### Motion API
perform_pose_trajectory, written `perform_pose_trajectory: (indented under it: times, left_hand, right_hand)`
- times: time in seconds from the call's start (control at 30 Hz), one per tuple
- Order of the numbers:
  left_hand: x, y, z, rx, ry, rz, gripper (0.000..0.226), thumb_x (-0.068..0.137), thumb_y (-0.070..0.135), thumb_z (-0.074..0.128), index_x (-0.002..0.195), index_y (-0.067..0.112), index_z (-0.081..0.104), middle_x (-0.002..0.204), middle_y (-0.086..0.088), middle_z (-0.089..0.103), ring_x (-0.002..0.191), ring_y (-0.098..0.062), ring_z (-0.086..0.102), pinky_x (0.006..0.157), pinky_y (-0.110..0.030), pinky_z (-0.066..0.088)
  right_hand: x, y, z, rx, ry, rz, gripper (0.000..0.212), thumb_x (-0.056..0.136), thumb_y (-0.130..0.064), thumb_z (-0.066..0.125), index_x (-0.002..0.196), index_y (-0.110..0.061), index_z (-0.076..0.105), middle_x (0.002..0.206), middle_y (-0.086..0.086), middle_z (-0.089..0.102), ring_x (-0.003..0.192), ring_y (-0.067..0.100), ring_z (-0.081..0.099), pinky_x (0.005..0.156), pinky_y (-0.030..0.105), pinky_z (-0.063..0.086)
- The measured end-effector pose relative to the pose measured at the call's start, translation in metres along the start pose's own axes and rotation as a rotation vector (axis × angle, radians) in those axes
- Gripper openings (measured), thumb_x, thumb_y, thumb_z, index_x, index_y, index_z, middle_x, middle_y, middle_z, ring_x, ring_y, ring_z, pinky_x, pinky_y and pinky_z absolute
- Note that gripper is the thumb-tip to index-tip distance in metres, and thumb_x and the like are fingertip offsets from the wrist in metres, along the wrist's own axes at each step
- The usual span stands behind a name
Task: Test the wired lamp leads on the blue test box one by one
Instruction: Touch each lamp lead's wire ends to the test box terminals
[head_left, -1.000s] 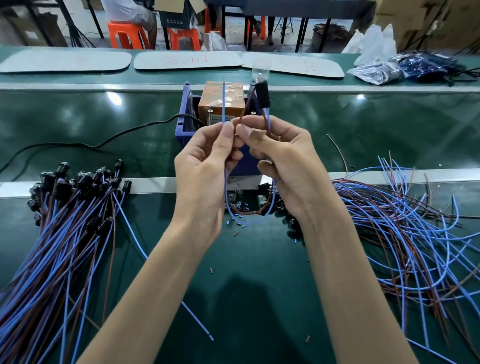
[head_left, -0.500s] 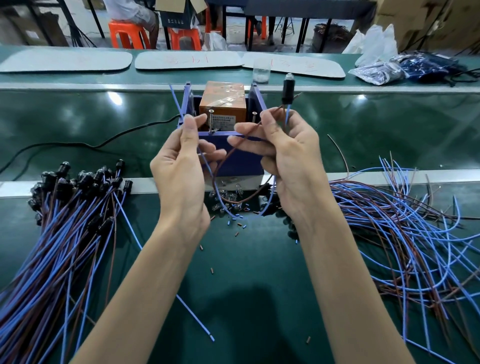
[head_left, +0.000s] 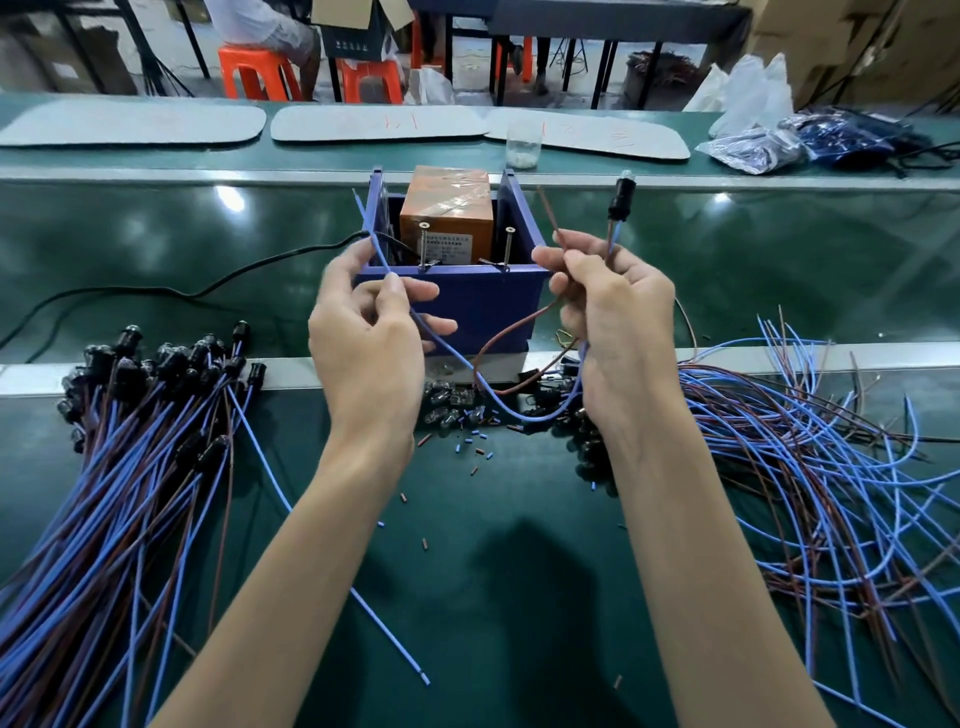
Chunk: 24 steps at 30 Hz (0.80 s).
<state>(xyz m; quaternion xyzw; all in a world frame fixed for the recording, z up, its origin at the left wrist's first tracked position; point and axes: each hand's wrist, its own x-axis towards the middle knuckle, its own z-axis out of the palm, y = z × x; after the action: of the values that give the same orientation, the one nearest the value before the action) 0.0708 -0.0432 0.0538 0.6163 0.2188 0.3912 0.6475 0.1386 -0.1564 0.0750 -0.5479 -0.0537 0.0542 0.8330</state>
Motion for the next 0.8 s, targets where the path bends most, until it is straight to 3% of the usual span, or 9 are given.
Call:
perform_pose_trajectory:
  times: [0.17, 0.4, 0.47, 0.57, 0.63, 0.8]
  left_hand:
    - [0.003, -0.005, -0.006, 0.009, 0.009, -0.008, 0.019, 0.098, 0.006, 0.047, 0.100, 0.025, 0.049, 0.072, 0.006, 0.071, 0.057, -0.014, 0.069, 0.051, -0.018, 0.048]
    - [0.010, -0.018, -0.006, 0.067, -0.004, -0.079, 0.020, 0.096, 0.008, 0.055, 0.111, 0.011, 0.067, 0.080, 0.008, 0.071, 0.060, -0.008, 0.070, 0.062, -0.016, 0.051]
    - [0.010, -0.019, -0.005, 0.054, 0.004, -0.104, 0.023, 0.095, 0.006, 0.055, 0.115, 0.011, 0.065, 0.080, 0.011, 0.071, 0.063, -0.007, 0.071, 0.072, -0.019, 0.055]
    - [0.010, -0.020, -0.004, 0.033, 0.016, -0.120, 0.021, 0.094, 0.004, 0.056, 0.109, 0.017, 0.063, 0.080, 0.010, 0.070, 0.064, -0.006, 0.071, 0.071, -0.017, 0.054]
    - [0.010, -0.020, -0.004, 0.038, 0.013, -0.124, 0.021, 0.094, 0.003, 0.055, 0.104, 0.020, 0.061, 0.080, 0.010, 0.069, 0.064, -0.005, 0.070, 0.070, -0.015, 0.054]
    - [0.011, -0.023, -0.006, 0.112, -0.067, -0.141, 0.028, 0.094, 0.004, 0.055, 0.120, 0.013, 0.063, 0.084, 0.011, 0.070, 0.067, -0.006, 0.071, 0.082, -0.025, 0.056]
  right_hand:
    - [0.004, 0.007, -0.005, -0.046, -0.028, -0.017, 0.018, 0.095, 0.003, 0.051, 0.095, -0.008, 0.065, 0.071, 0.000, 0.073, 0.056, 0.004, 0.066, 0.044, 0.007, 0.036]
    - [0.012, 0.026, -0.008, -0.113, 0.031, 0.002, 0.017, 0.095, 0.001, 0.051, 0.101, -0.007, 0.066, 0.072, 0.002, 0.070, 0.057, 0.008, 0.068, 0.064, 0.014, 0.051]
    - [0.015, 0.028, -0.009, -0.111, 0.036, 0.019, 0.016, 0.096, 0.000, 0.051, 0.097, -0.008, 0.064, 0.069, -0.001, 0.070, 0.056, 0.004, 0.067, 0.057, 0.009, 0.046]
    - [0.017, 0.030, -0.010, -0.133, 0.006, 0.064, 0.016, 0.095, 0.000, 0.051, 0.097, -0.011, 0.063, 0.068, -0.006, 0.071, 0.062, 0.001, 0.068, 0.043, 0.007, 0.035]
    - [0.017, 0.031, -0.010, -0.147, -0.014, 0.085, 0.018, 0.095, -0.001, 0.051, 0.102, -0.011, 0.063, 0.071, -0.006, 0.071, 0.064, 0.000, 0.068, 0.040, 0.007, 0.032]
    - [0.016, 0.030, -0.010, -0.197, -0.094, 0.095, 0.022, 0.096, -0.001, 0.049, 0.102, -0.016, 0.064, 0.074, -0.007, 0.071, 0.064, -0.001, 0.066, 0.041, 0.007, 0.032]
